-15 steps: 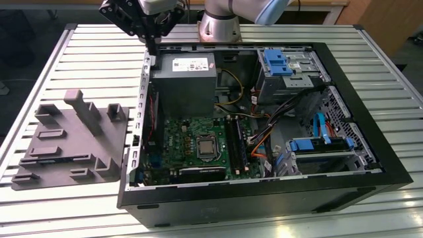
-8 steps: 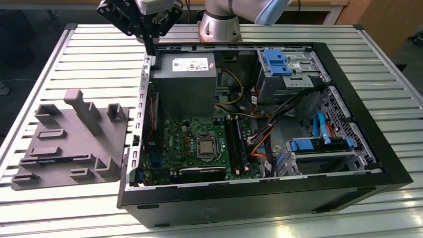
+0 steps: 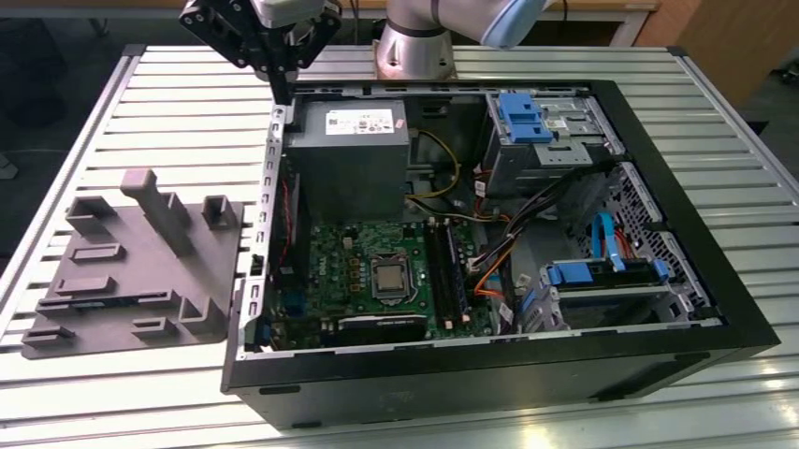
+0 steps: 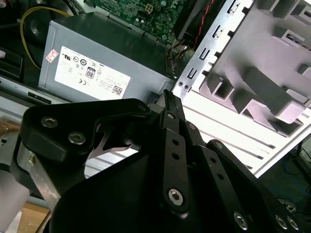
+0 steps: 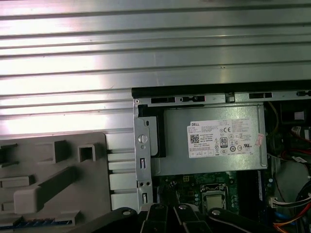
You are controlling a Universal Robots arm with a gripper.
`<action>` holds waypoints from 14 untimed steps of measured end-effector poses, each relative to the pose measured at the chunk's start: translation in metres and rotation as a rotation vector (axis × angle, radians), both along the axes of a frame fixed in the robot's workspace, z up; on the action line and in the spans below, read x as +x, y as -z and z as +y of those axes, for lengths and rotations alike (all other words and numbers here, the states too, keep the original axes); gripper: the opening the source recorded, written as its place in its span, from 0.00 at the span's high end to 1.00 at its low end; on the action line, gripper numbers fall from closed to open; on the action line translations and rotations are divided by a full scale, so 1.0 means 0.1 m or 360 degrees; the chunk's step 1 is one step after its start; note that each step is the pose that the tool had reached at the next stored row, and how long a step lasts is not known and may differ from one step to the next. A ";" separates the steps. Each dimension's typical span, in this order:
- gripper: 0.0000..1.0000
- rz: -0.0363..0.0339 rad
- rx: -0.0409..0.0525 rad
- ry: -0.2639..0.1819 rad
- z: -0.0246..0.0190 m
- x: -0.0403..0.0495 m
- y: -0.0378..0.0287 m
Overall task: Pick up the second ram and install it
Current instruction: 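Reach for the second ram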
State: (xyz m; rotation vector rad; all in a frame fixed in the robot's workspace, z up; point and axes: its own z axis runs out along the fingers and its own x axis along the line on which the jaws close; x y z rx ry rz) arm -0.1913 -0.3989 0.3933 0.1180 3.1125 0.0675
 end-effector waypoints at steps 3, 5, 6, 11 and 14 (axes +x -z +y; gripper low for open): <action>0.89 0.0000 0.0000 0.0000 0.000 -0.007 0.000; 0.89 0.0000 0.0000 0.0000 0.000 -0.012 0.000; 0.89 0.0000 0.0000 0.0000 0.000 -0.013 0.000; 0.89 0.0000 0.0000 0.0000 0.000 -0.036 0.000; 0.89 0.0000 0.0000 0.0000 0.000 -0.046 0.000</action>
